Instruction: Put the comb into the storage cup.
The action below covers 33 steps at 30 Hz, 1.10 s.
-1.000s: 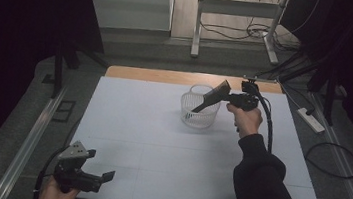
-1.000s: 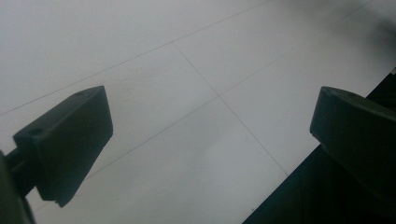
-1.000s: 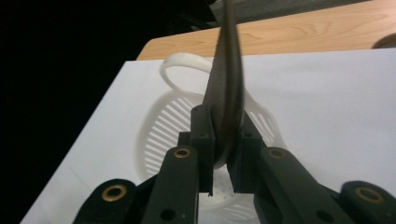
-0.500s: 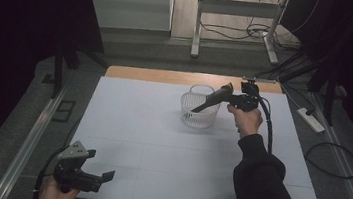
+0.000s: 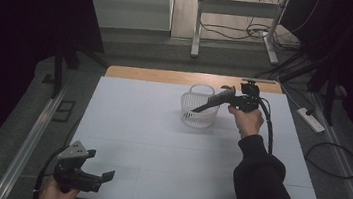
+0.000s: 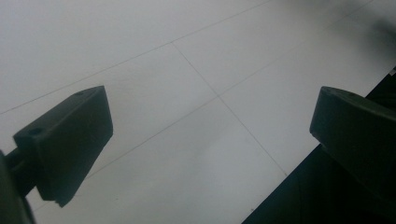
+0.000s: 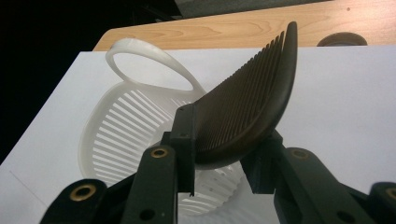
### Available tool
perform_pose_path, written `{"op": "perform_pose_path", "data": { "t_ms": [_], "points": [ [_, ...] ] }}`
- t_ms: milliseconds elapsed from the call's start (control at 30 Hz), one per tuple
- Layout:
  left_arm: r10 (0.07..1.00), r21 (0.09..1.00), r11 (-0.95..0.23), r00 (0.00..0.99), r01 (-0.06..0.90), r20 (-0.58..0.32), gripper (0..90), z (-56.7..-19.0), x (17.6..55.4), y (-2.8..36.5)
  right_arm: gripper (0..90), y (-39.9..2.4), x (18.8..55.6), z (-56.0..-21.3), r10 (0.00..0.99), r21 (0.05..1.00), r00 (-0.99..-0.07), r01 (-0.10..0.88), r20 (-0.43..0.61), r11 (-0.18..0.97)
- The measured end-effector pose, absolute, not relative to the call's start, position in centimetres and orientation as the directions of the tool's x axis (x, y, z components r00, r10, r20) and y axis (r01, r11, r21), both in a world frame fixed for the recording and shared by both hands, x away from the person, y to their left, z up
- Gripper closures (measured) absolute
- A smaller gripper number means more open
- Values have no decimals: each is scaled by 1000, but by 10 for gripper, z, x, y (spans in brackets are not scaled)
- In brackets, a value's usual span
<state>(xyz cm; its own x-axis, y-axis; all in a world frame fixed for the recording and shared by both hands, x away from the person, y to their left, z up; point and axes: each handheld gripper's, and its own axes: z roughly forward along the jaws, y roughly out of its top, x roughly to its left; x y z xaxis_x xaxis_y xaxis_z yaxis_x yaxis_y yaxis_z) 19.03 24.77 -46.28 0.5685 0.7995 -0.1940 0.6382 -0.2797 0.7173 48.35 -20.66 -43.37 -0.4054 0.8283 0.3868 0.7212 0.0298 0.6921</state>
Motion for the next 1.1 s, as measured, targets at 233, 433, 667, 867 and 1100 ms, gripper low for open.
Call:
{"op": "perform_pose_path", "data": {
  "t_ms": [233, 433, 667, 867, 1100],
  "points": [
    [799, 717, -281, 569, 637, -193, 0, -463, 190, 248, 645, -206, 483, -434, 846, 697, -402, 715, 352, 50],
    [799, 718, -276, 568, 639, -198, 0, -463, 190, 249, 601, -206, 482, -435, 857, 696, -404, 714, 320, 77],
    [798, 719, -275, 568, 639, -199, 0, -463, 190, 249, 512, -201, 481, -434, 868, 702, -412, 704, 279, 109],
    [798, 719, -275, 569, 638, -199, 0, -463, 190, 249, 420, -200, 480, -433, 870, 702, -413, 702, 271, 115],
    [798, 719, -275, 568, 639, -200, 0, -463, 190, 249, 333, -199, 479, -432, 878, 704, -408, 700, 251, 124]
  ]
}}
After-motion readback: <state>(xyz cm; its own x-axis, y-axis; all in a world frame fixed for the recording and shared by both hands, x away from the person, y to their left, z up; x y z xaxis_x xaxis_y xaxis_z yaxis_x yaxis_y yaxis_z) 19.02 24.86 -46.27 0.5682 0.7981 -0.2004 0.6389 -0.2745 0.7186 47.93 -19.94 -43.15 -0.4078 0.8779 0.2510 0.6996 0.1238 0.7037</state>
